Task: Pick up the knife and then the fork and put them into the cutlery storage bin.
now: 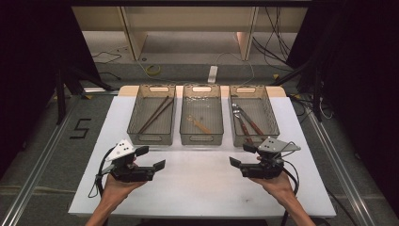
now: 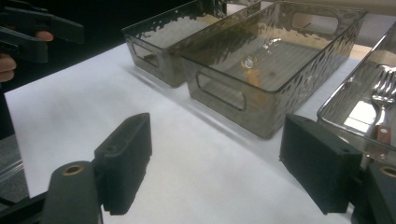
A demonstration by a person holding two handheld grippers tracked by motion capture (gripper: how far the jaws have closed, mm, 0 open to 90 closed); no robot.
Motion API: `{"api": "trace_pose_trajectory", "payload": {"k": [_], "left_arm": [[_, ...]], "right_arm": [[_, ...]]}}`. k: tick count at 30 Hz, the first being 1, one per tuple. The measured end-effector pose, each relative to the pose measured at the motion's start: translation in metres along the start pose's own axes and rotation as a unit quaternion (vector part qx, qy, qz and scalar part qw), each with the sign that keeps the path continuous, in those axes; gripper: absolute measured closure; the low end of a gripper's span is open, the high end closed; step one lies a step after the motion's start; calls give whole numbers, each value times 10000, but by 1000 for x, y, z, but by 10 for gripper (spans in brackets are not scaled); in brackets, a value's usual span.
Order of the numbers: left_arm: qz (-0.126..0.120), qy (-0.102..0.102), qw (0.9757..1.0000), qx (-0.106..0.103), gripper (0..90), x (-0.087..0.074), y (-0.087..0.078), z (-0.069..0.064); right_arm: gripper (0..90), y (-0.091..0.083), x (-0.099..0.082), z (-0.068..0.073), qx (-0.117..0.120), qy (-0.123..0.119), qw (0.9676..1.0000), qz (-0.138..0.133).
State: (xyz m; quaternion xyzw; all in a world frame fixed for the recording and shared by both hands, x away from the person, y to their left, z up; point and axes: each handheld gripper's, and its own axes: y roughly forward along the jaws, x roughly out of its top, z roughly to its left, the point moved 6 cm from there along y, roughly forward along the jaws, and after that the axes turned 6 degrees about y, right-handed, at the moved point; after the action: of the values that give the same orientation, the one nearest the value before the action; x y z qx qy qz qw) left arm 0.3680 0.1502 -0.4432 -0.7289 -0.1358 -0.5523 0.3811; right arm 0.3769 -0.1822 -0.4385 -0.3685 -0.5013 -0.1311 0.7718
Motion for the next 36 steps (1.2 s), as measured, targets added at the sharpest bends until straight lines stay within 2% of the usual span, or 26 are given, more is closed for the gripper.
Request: {"api": "trace_pose_trajectory", "payload": {"k": [8,11,23,36], "left_arm": [[9,-12,10000,-29,138,0,0,0],[9,-39,10000,-34,138,0,1,0],[25,-81,9999,-85,138,-1,1,-1],[14,-114,9999,-105,138,-1,1,-1]], "right_arm": [[222,-6,-14,0,-32,65,10000,-35],[209,-9,-18,0,22,121,9999,-49],[205,-18,-31,-1,-27,255,9996,-71],[200,-21,-33,-2,-74,250,9996,-140]]}}
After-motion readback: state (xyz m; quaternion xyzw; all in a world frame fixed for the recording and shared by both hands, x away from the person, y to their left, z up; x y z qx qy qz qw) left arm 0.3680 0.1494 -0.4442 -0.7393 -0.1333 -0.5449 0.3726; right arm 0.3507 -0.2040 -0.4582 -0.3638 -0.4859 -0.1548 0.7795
